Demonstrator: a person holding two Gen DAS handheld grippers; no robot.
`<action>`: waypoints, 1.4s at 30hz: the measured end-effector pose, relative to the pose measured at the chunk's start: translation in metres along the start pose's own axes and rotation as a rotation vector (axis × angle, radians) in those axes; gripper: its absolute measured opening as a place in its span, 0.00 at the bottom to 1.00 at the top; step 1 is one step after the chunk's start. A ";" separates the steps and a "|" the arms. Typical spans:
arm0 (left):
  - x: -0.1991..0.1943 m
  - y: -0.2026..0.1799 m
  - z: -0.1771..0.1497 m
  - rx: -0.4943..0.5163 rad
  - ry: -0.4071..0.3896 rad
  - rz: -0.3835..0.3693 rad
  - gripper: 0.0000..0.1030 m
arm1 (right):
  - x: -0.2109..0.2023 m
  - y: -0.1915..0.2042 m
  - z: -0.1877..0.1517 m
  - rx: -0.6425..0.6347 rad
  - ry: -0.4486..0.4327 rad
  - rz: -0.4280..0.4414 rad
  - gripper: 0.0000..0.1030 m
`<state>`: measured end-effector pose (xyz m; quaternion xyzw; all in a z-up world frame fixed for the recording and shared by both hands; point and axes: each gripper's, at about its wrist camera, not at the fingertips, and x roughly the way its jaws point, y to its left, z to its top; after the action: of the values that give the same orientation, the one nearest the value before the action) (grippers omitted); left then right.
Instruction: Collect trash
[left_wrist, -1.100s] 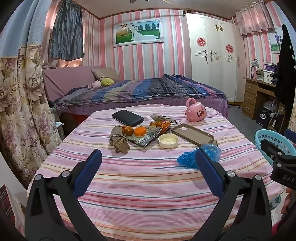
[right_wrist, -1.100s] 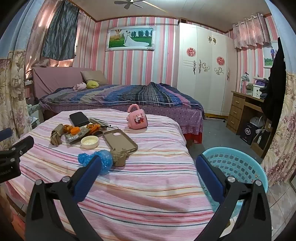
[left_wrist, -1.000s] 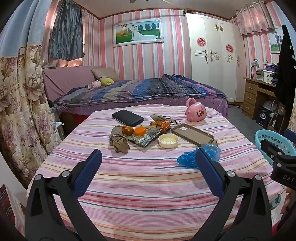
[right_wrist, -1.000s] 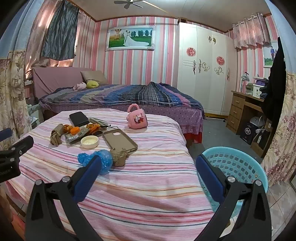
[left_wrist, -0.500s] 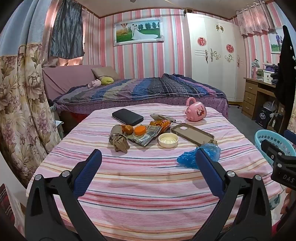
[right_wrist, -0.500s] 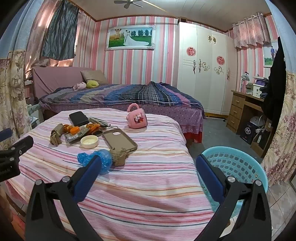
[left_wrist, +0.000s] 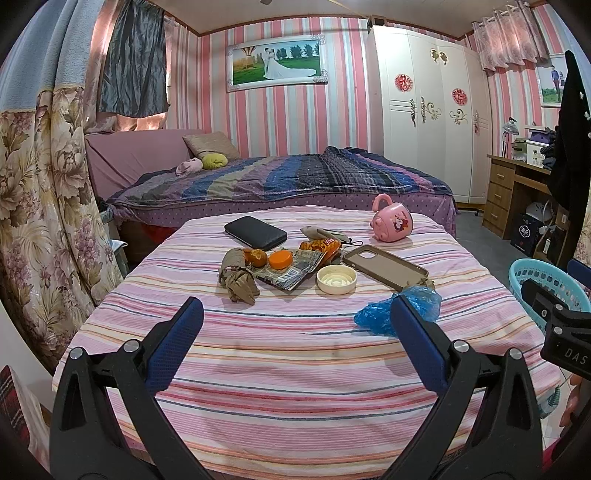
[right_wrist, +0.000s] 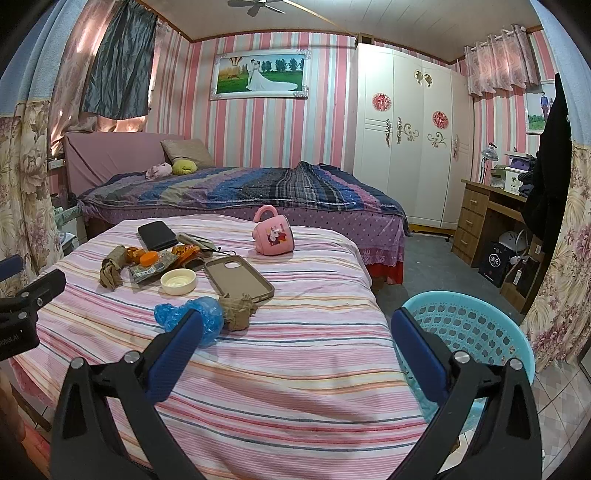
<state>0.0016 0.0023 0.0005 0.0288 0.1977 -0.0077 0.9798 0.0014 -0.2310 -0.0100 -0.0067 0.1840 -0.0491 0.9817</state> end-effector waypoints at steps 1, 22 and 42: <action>0.000 0.000 0.000 -0.001 -0.001 0.001 0.95 | 0.000 0.000 0.000 0.000 -0.001 -0.001 0.96; 0.002 0.001 -0.001 -0.005 0.002 0.007 0.95 | 0.000 -0.002 0.000 0.000 0.000 -0.001 0.96; 0.002 0.001 -0.001 -0.008 0.004 0.004 0.95 | 0.001 -0.002 -0.001 0.000 0.001 -0.001 0.96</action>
<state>0.0031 0.0032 -0.0012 0.0254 0.1994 -0.0047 0.9796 0.0015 -0.2334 -0.0107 -0.0067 0.1844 -0.0496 0.9816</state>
